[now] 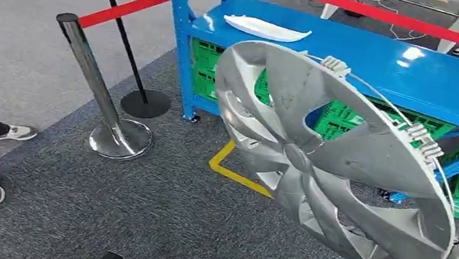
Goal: Take the parts from the cabinet and place them on the table.
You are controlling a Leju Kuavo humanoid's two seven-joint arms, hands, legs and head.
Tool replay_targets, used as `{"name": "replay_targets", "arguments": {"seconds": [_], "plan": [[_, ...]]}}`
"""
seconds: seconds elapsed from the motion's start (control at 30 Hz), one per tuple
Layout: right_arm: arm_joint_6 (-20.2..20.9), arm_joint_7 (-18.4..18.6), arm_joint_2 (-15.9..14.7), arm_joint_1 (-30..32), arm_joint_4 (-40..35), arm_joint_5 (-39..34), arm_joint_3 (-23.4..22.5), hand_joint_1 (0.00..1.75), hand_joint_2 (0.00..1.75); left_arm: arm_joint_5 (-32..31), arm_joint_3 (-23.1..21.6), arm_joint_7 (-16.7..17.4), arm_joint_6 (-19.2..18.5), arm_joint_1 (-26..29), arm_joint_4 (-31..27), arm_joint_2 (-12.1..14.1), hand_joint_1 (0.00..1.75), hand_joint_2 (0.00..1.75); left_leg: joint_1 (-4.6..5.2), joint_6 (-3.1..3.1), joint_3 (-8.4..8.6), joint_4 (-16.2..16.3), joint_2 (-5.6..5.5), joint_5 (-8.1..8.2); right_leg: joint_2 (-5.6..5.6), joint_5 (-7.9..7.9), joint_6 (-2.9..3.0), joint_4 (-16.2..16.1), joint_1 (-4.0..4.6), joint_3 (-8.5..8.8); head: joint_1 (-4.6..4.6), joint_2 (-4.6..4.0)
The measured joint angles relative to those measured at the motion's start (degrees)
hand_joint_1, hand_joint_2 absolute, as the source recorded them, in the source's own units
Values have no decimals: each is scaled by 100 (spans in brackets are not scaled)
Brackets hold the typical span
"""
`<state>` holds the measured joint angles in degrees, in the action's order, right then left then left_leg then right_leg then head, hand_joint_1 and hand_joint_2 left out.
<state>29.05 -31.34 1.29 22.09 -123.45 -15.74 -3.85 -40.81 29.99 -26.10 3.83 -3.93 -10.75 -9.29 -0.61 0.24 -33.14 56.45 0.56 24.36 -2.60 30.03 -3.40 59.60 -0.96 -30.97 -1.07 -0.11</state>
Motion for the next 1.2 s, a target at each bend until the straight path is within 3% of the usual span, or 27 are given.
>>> {"name": "replay_targets", "arguments": {"seconds": [0.03,0.07,0.1,0.13,0.17,0.23,0.27,0.3,0.37,0.43,0.47,0.5,0.53,0.57,0.63,0.67,0.7,0.77,0.8,0.83,0.87,0.97,1.03,1.07,1.13,1.17,1.2], "plan": [[6,-4,0,9,2,-2,0,175,175,2,4,0,-11,-11,0,-4,0,175,5,35,-5,0,-57,-5,154,239,4,428,3,-185,-15,0],[13,-7,0,6,2,-2,0,175,175,9,9,0,-42,-19,0,-4,0,175,16,49,-11,1,-125,-8,222,489,5,989,12,-440,-13,0],[24,-7,0,5,2,-2,2,175,175,11,13,2,-61,-18,0,-4,0,175,29,60,-14,2,-187,-7,242,655,13,1446,23,-665,-20,0],[26,-4,0,5,9,-2,4,175,175,29,17,9,-83,-9,0,-4,0,175,41,66,-12,3,-264,-9,245,690,26,1715,31,-821,-11,0],[26,-2,0,3,11,-2,2,175,175,75,31,11,-136,0,0,-4,0,175,48,67,-7,4,-342,-9,248,570,45,1643,34,-813,-15,0],[26,24,0,-5,18,2,4,175,175,138,92,9,-278,3,0,-4,0,175,50,64,11,9,-510,-12,309,49,93,809,34,-443,-15,0],[24,39,0,-5,17,7,4,175,175,151,109,7,-300,3,0,-9,0,175,49,56,23,10,-587,-15,428,-207,121,270,31,-186,-20,0],[20,48,0,-16,17,9,7,175,175,157,116,7,-306,6,0,-15,0,175,39,38,10,11,-645,-23,796,-220,145,-69,5,-29,-13,0],[6,83,0,-22,22,22,37,175,175,177,136,4,-346,9,0,-13,0,175,34,-38,-64,21,-750,-57,758,-217,134,-153,15,30,-15,0],[-11,175,0,-117,55,37,120,175,175,190,190,7,-446,61,0,-4,0,175,2,-132,-90,-23,-870,-117,671,-248,186,-146,48,15,-15,0],[-22,219,0,-197,101,48,193,175,175,190,219,7,-472,68,-2,31,0,175,-2,-150,-102,-6,-910,-104,568,-295,234,-226,-21,36,-6,0],[-42,230,0,-290,153,70,254,175,175,190,227,7,-474,74,-2,39,0,175,46,-175,-160,111,-619,1,498,-306,261,-243,-12,47,4,0],[-68,216,2,-363,197,83,315,175,175,190,236,9,-452,55,-2,55,0,175,54,-209,-342,451,-363,227,416,-310,286,-244,-9,41,59,0],[-77,181,2,-418,245,87,370,175,175,190,254,7,-404,33,-4,77,0,175,47,-239,-565,894,-234,451,325,-309,287,-244,1,33,63,0],[-79,131,0,-531,356,79,470,175,175,208,271,13,-315,13,-7,118,0,175,37,-272,-961,1717,-143,737,128,-302,295,-243,10,29,68,0],[-79,111,2,-580,407,66,507,175,175,230,286,20,-271,17,-7,140,0,175,31,-280,-975,1746,-138,677,42,-300,296,-243,10,32,66,0],[-77,96,0,-615,452,48,538,175,175,251,313,22,-238,18,-7,153,0,175,24,-281,-868,1538,-129,509,-33,-295,290,-242,10,34,68,0],[-68,59,0,-667,507,2,584,175,175,262,363,9,-210,11,-9,201,0,175,23,-272,-380,643,-17,63,-165,-275,268,-241,8,58,66,0],[-63,44,0,-705,540,-19,605,175,175,267,378,-13,-208,2,-11,221,0,175,31,-265,-79,140,270,-104,-220,-254,235,-240,32,84,70,0],[-59,28,0,-719,564,-33,610,175,175,267,391,-28,-210,-30,-13,236,0,175,80,-237,-14,-30,369,-52,-274,-215,188,-197,88,66,96,0],[-55,20,0,-734,588,-42,612,175,175,269,400,-42,-214,-39,-13,236,0,175,61,-157,-40,-22,273,-68,-307,-214,176,-215,94,82,61,0],[-31,11,-2,-756,647,-55,623,175,175,269,420,-63,-219,-29,-15,258,0,175,73,-33,-48,-39,93,-79,-488,-190,91,-265,75,166,61,0],[-31,9,-2,-772,675,-57,627,175,175,269,430,-70,-219,-33,-15,271,0,175,39,41,-34,-48,-12,-85,-9,71,60,94,42,2,24,0],[-28,-2,-2,-768,689,-66,627,175,175,275,433,-72,-230,-50,-15,271,0,175,41,67,-40,-48,-76,-81,155,312,58,583,36,-230,13,0],[-20,-11,-4,-767,719,-76,627,175,175,275,435,-72,-249,-58,-15,273,0,175,57,81,-40,-45,-215,-78,252,667,58,1547,46,-723,9,0],[-11,-13,-7,-759,737,-76,627,175,175,275,437,-74,-276,-54,-15,273,0,175,62,82,-38,-44,-298,-78,254,640,66,1696,46,-837,9,0],[-4,-22,-11,-750,750,-76,627,175,175,284,441,-81,-297,-51,-15,273,0,175,62,81,-33,-42,-375,-78,256,474,78,1551,45,-804,9,0]]}}
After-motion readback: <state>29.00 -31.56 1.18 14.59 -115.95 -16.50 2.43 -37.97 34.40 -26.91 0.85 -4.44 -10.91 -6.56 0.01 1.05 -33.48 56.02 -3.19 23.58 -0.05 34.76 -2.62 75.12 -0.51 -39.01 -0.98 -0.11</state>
